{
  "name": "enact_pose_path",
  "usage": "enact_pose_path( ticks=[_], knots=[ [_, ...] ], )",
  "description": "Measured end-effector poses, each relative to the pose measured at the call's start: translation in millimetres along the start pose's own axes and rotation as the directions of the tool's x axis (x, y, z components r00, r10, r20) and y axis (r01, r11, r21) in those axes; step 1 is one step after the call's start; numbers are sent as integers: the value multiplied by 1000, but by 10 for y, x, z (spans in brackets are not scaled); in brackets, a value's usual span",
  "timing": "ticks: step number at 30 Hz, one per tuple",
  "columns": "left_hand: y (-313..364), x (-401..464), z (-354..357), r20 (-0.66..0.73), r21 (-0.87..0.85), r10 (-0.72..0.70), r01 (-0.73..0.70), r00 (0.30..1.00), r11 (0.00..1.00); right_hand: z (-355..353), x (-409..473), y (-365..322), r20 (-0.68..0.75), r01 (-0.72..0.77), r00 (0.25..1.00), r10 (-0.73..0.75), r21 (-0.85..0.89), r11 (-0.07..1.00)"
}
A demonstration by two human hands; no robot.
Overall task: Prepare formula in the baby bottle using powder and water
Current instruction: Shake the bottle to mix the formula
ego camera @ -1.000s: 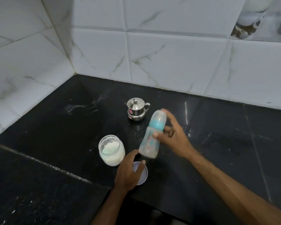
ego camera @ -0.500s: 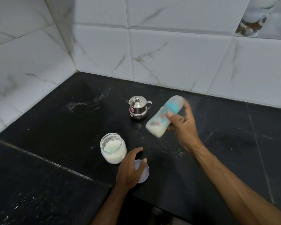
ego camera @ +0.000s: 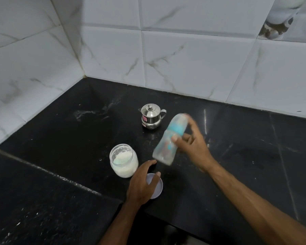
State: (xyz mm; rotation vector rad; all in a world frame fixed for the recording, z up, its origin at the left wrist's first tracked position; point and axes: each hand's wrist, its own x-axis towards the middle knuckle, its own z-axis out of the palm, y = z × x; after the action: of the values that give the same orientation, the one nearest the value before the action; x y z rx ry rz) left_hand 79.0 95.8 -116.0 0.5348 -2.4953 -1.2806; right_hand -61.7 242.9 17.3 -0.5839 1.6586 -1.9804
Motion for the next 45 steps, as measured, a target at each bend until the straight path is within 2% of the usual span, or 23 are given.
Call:
enact_pose_path(
  ticks=[1, 2, 3, 5, 7, 11, 12, 15, 17, 19, 21, 22, 25, 27, 28, 31, 32, 35, 37, 38, 41, 42, 45],
  knots=[
    [-1, 3, -1, 6, 15, -9, 9, 1000, 1000, 14, -39, 19, 87, -26, 996, 32, -68, 997],
    [-4, 6, 3, 6, 20, -9, 9, 1000, 1000, 8, -38, 17, 107, -24, 994, 33, -82, 996],
    [-2, 5, 1, 5, 14, -4, 4, 1000, 1000, -1, -8, -5, 56, -2, 998, 4, -49, 999],
    [15, -2, -6, 5, -4, 9, -9, 1000, 1000, -56, 86, -57, -145, 69, 988, -55, 89, 994],
    [28, -7, -11, 5, -15, 6, -6, 1000, 1000, -82, 114, -63, -216, 115, 973, -83, 139, 984],
    [19, 3, -6, 10, 21, -19, 18, 1000, 1000, 23, -48, 35, 120, -7, 993, 17, -85, 996],
    [22, 2, -5, 6, 20, -19, 19, 1000, 1000, 24, -39, 25, 121, -2, 993, 13, -89, 996],
    [35, -8, -6, 8, -13, 3, -3, 1000, 1000, -29, 79, -71, -151, 81, 986, -66, 97, 992],
    [32, -11, -10, 7, -15, 4, -4, 1000, 1000, -47, 101, -64, -211, 108, 975, -73, 158, 981],
    [4, -1, 0, 2, -9, -2, 2, 1000, 1000, 19, 8, -2, -45, 8, 999, -4, 72, 997],
    [-12, 3, 11, 1, -7, -22, 22, 1000, 1000, 61, -86, 66, 150, -63, 986, 72, -63, 996],
    [-10, 5, 14, -1, -3, -23, 23, 1000, 1000, 50, -76, 71, 150, -53, 987, 63, -68, 996],
    [20, -1, 4, -3, -12, 15, -15, 1000, 1000, -39, 65, -16, -123, 33, 992, -20, 107, 994],
    [39, -6, -9, -3, -20, 17, -17, 1000, 1000, -84, 102, -35, -188, 72, 981, -39, 170, 983],
    [37, -5, -11, -5, -16, 15, -15, 1000, 1000, -68, 75, -29, -148, 49, 989, -28, 140, 989],
    [34, -3, -12, 6, 0, 1, -1, 1000, 1000, -30, -52, 52, 101, -61, 993, 69, -85, 995],
    [34, -5, -12, 5, -2, 3, -3, 1000, 1000, -45, -46, 56, 108, -53, 992, 63, -99, 994],
    [34, -9, -12, -3, -27, 16, -16, 1000, 1000, -112, 85, -21, -153, 54, 987, -38, 101, 993],
    [42, -15, -13, -4, -31, 13, -13, 1000, 999, -125, 126, -29, -241, 105, 969, -59, 182, 978],
    [33, -12, -10, -6, -27, 11, -11, 1000, 1000, -96, 99, -17, -202, 83, 978, -52, 151, 985],
    [33, -3, -11, 6, -11, -1, 1, 1000, 1000, -14, -51, 65, 91, -62, 994, 69, -80, 995],
    [39, -5, -14, 7, -6, -8, 8, 1000, 1000, -22, -50, 77, 104, -66, 992, 75, -93, 993],
    [39, -8, -17, -4, -19, 18, -18, 1000, 1000, -82, 82, 10, -148, 32, 989, -19, 85, 996]
  ],
)
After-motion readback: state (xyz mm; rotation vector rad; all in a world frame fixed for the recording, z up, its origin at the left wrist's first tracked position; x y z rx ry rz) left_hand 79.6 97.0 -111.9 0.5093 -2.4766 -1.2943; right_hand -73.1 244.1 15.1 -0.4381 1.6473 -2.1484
